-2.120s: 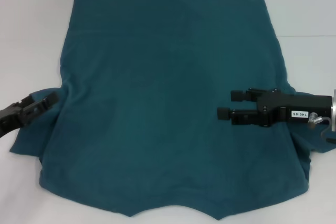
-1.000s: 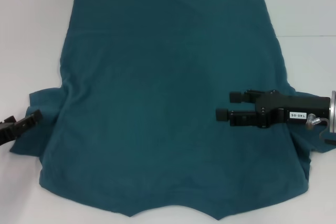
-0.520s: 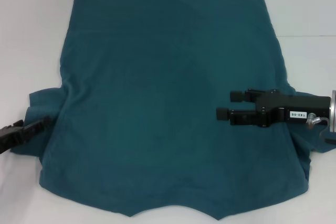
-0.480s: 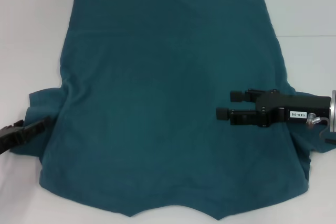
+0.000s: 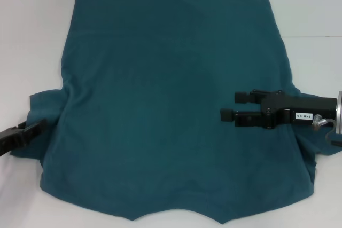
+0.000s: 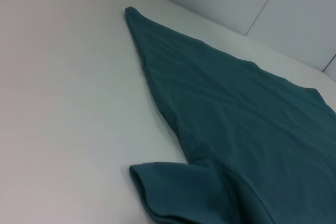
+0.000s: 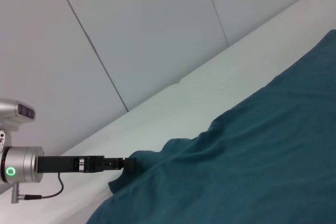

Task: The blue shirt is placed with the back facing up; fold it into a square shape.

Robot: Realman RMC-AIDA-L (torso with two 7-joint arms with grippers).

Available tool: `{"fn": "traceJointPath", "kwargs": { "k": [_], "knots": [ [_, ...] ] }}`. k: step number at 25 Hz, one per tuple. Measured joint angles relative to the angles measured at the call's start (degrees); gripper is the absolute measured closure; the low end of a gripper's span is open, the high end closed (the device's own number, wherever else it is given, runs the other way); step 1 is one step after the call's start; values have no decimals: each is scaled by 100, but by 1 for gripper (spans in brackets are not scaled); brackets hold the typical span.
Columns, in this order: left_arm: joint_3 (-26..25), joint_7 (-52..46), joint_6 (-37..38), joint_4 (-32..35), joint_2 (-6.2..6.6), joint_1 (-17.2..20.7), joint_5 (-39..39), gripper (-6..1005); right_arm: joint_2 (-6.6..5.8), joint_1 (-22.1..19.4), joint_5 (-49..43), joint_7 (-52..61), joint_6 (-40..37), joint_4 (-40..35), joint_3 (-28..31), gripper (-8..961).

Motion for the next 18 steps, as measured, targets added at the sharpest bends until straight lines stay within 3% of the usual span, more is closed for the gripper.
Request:
{"fn": "traceJointPath", "kwargs": {
  "k": [6,18],
  "knots": [
    [10,-21,-4,4,5,-3,58,540,0,0,0,0,0,0,0,29],
    [6,-52,-8,6,35,-71,62,848,4,0,0,0,0,0,0,28]
  ]
}}
